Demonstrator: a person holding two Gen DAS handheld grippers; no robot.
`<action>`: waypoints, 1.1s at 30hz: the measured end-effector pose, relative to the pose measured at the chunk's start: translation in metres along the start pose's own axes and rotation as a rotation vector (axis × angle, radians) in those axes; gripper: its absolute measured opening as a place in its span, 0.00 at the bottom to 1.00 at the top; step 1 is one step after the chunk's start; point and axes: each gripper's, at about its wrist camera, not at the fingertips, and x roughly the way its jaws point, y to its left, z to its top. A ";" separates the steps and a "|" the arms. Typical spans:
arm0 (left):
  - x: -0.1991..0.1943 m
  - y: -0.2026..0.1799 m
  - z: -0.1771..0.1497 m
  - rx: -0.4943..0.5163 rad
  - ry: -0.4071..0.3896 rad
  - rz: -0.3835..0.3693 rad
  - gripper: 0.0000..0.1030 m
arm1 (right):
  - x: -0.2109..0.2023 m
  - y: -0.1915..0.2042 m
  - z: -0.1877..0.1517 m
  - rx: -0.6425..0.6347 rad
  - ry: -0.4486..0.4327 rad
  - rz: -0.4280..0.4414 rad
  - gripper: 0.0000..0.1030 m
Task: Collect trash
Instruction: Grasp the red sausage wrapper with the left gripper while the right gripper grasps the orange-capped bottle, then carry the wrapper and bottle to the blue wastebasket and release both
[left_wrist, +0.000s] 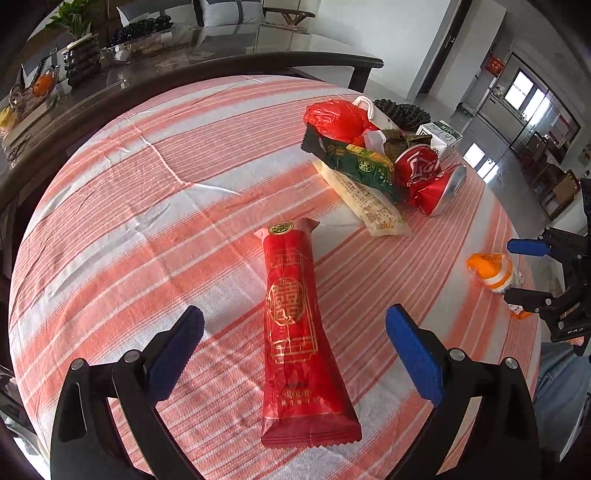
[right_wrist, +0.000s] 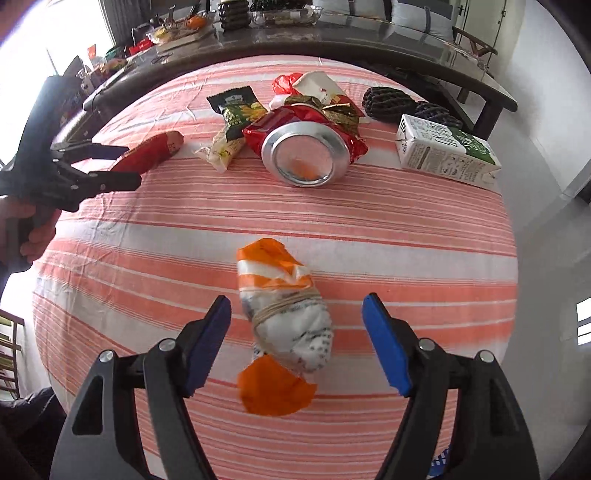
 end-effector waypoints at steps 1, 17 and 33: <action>0.002 -0.002 0.003 0.009 0.009 0.012 0.93 | 0.004 -0.001 0.003 -0.006 0.008 -0.004 0.70; -0.035 -0.059 -0.014 0.010 -0.071 -0.066 0.15 | -0.055 -0.043 -0.044 0.254 -0.147 0.109 0.46; 0.023 -0.383 0.027 0.269 -0.030 -0.422 0.14 | -0.130 -0.258 -0.207 0.730 -0.245 -0.146 0.46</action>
